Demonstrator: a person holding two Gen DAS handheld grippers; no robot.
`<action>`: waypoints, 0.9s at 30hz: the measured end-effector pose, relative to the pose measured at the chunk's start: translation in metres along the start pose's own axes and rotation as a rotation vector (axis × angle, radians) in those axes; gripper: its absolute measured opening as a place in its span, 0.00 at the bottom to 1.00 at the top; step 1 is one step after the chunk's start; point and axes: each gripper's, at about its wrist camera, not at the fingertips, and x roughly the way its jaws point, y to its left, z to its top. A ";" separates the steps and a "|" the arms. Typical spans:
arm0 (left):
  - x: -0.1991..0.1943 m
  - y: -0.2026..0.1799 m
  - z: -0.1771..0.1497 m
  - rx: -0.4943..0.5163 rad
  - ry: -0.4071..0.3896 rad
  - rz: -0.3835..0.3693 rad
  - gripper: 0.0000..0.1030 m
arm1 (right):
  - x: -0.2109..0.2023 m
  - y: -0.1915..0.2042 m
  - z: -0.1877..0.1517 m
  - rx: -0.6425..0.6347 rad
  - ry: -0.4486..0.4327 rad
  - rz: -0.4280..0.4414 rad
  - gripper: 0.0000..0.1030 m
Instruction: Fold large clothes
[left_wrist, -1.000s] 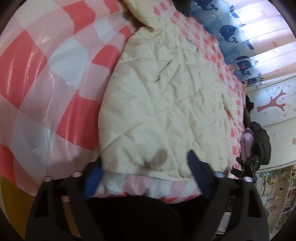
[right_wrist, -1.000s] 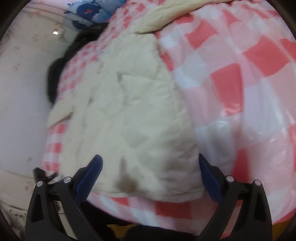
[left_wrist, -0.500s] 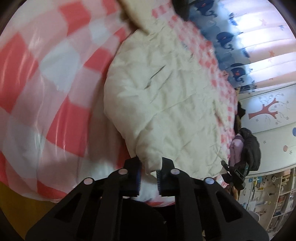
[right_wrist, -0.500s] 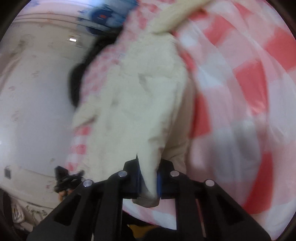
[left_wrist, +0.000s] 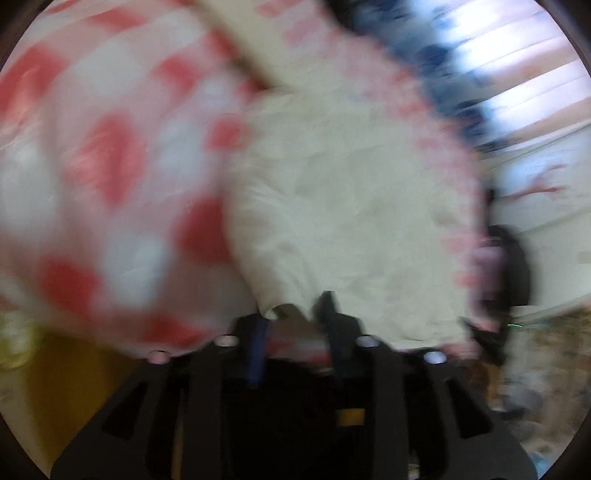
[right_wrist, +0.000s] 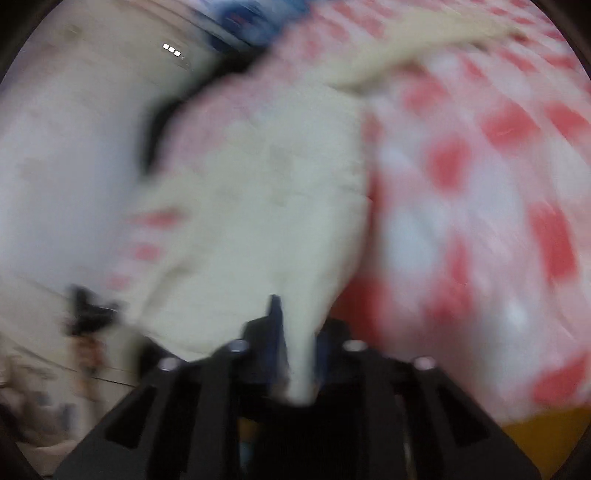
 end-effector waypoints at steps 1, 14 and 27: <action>-0.003 0.007 0.000 -0.021 -0.015 0.049 0.31 | 0.000 -0.006 -0.005 0.004 -0.006 -0.079 0.29; 0.074 -0.132 0.046 0.297 -0.037 0.061 0.58 | 0.087 0.041 0.038 -0.142 0.122 -0.081 0.75; 0.095 -0.250 0.108 0.360 -0.399 0.107 0.88 | -0.052 -0.106 0.199 0.301 -0.437 0.241 0.89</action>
